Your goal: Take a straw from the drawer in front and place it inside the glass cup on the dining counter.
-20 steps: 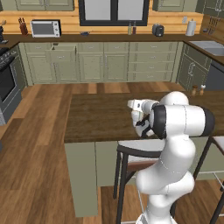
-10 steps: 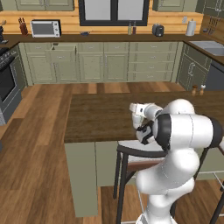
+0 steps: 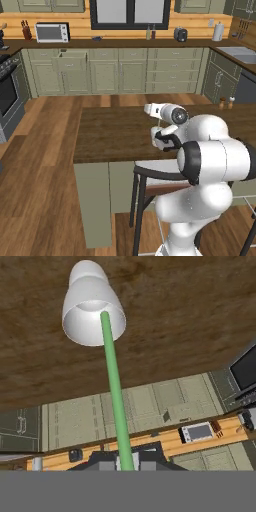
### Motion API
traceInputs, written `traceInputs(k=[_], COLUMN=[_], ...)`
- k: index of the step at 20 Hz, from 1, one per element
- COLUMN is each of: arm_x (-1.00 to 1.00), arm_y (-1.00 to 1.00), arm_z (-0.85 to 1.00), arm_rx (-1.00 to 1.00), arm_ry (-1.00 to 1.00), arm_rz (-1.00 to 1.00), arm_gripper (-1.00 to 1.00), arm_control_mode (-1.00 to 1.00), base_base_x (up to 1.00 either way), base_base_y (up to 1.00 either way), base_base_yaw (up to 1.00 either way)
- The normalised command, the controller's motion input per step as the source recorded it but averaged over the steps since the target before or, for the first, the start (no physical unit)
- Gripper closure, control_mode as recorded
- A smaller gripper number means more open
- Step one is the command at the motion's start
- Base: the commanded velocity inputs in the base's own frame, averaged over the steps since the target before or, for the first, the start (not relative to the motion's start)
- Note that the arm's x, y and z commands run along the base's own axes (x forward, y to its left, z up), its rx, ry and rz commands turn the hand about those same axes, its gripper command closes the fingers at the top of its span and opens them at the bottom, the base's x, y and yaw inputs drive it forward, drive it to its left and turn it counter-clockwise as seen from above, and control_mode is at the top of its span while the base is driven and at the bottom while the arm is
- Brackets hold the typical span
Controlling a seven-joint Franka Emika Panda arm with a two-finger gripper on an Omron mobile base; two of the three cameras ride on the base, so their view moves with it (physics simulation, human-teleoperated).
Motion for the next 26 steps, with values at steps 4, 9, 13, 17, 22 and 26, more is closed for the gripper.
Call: traceInputs(k=[4,9,13,17,22,26], arm_x=[0.31,0.34,0.21,0.02,0.02,0.11], arm_y=[0.00,-0.01,-0.16,-0.07,0.00,0.00], arm_z=[0.10,-0.35,-0.46,-0.46,-0.43,-0.35], arm_rx=[-0.01,-0.06,-0.08,-0.07,-0.04,0.00], arm_ry=[0.08,0.05,0.00,0.00,0.00,0.00], arm_rz=[0.00,0.01,0.01,0.01,0.02,0.03], arm_gripper=[1.00,1.00,1.00,1.00,1.00,1.00], arm_control_mode=[-1.00,-1.00,-1.00,-1.00,-1.00,-1.00], base_base_x=[0.00,0.00,0.00,0.00,0.00,0.00], base_base_y=[0.00,0.00,0.00,0.00,0.00,0.00], base_base_yaw=[0.00,0.00,0.00,0.00,0.00,0.00])
